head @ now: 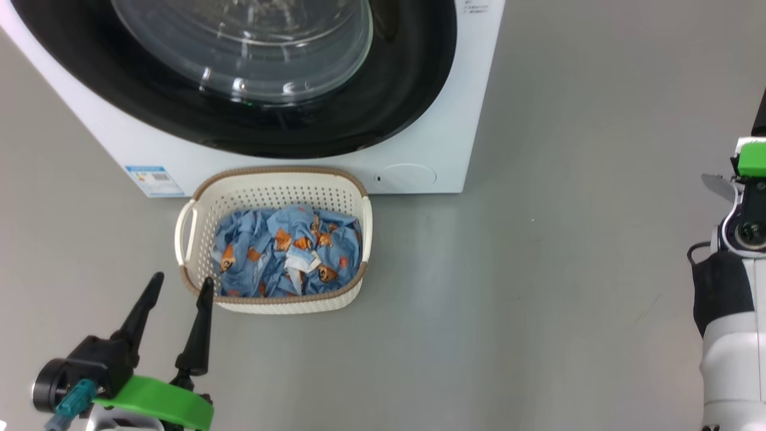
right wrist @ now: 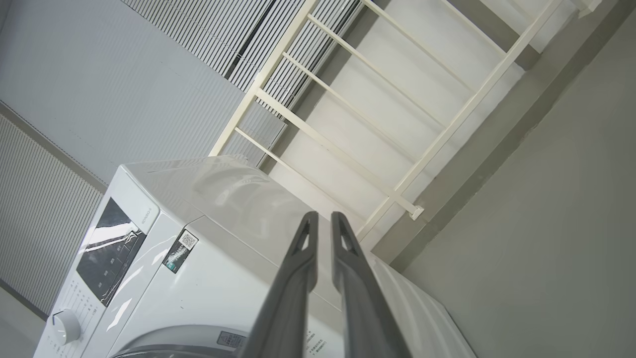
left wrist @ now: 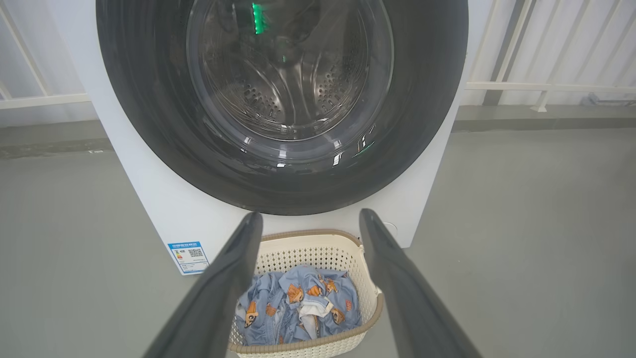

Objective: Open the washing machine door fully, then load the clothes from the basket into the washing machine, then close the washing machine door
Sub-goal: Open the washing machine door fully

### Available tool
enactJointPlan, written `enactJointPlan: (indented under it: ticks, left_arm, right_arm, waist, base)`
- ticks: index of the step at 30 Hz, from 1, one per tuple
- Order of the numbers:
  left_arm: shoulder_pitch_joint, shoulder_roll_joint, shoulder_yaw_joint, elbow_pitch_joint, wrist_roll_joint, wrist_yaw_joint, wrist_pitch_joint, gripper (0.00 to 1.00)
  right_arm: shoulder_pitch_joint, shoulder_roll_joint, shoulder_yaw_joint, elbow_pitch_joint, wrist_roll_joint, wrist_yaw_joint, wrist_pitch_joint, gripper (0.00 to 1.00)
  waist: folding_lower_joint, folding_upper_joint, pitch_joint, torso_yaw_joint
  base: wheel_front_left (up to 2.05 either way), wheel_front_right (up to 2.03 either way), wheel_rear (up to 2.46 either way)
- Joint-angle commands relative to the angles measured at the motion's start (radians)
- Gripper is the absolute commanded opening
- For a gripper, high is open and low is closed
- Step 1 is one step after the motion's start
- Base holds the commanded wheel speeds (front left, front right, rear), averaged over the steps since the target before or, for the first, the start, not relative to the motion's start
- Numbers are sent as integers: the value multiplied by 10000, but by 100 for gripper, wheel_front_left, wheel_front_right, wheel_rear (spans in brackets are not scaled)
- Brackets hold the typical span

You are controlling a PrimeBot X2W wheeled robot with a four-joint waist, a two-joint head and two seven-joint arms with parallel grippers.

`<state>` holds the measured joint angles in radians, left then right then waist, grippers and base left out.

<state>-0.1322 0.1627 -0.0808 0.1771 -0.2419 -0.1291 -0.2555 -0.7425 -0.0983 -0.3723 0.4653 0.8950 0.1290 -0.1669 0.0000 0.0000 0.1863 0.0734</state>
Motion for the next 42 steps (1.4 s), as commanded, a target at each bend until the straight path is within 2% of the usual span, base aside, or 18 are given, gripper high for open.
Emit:
enactJointPlan:
  ticks: [1,16,22,31,42]
  left_arm:
    - [-392,172,316,-196,-2,-16,-63,100]
    - [-811,36,179,-157,-114,-16,-63,100]
    - [-1126,-63,174,-271,-153,-16,-63,100]
    - [-1369,-154,-6,-281,-217,-16,-63,100]
    - [-1735,-200,-66,-470,-349,-16,-63,100]
  right_arm:
    - [-472,64,93,-104,184,17,145,0]
    - [-2311,-131,-789,1709,212,17,2145,0]
    - [-3103,-156,-1147,2280,200,17,3565,0]
    - [-3826,89,-1303,2171,539,17,5527,0]
    - [-4446,267,-1436,1753,78,17,6345,0]
  waist:
    - [0,0,193,132]
    - [0,0,860,423]
    - [0,0,1168,606]
    - [0,0,1496,874]
    - [0,0,2148,1284]
  base:
    - [0,0,0]
    - [0,0,0]
    - [0,0,0]
    - [0,0,0]
    - [0,0,0]
